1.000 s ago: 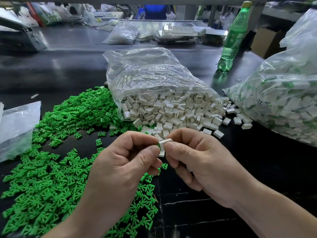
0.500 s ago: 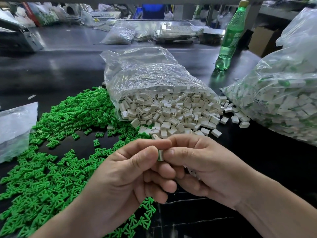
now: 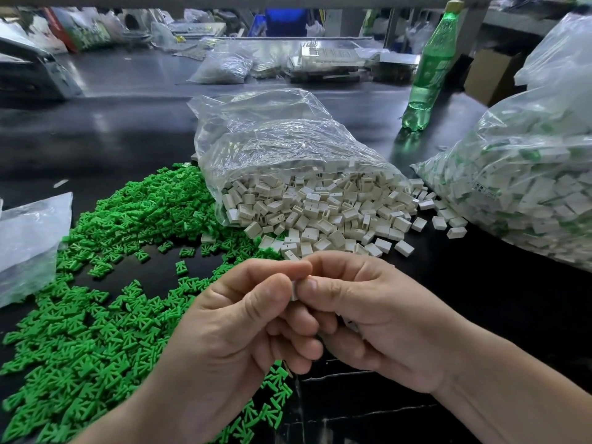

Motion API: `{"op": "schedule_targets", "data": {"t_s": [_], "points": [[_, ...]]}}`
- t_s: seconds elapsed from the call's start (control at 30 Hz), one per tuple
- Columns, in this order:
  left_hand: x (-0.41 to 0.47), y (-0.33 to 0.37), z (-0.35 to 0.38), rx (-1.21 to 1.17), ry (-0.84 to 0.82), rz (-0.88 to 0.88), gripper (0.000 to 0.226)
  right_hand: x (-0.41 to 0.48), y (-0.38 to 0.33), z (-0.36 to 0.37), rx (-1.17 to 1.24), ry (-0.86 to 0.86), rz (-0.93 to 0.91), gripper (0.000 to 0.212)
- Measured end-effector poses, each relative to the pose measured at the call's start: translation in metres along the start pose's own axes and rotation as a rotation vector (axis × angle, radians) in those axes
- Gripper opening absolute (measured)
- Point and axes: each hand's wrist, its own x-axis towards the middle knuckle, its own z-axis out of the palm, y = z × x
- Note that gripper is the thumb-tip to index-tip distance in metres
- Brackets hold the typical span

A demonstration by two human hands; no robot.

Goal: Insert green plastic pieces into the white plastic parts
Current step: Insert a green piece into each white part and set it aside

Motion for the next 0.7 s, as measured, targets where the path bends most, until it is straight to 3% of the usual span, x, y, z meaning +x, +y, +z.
{"op": "schedule_targets", "data": {"t_s": [0.23,0.3,0.37,0.7], "points": [[-0.0004,-0.0004,0.0009,-0.043,-0.001,-0.001,0.036,0.0002,0.0029,0.0015,-0.009,0.003,-0.036,0.016],[0.0008,0.0012,-0.0008,-0.115,-0.092,-0.019,0.034,-0.0002,0.0029,0.0015,0.034,0.005,-0.035,0.024],[0.0014,0.0027,-0.0018,-0.182,-0.189,-0.049,0.029,-0.0009,0.0029,0.0015,0.056,0.001,-0.041,0.019],[-0.0002,-0.0006,0.0035,0.036,0.037,0.082,0.034,-0.0005,0.0059,0.0064,0.033,0.040,-0.041,0.009]]}}
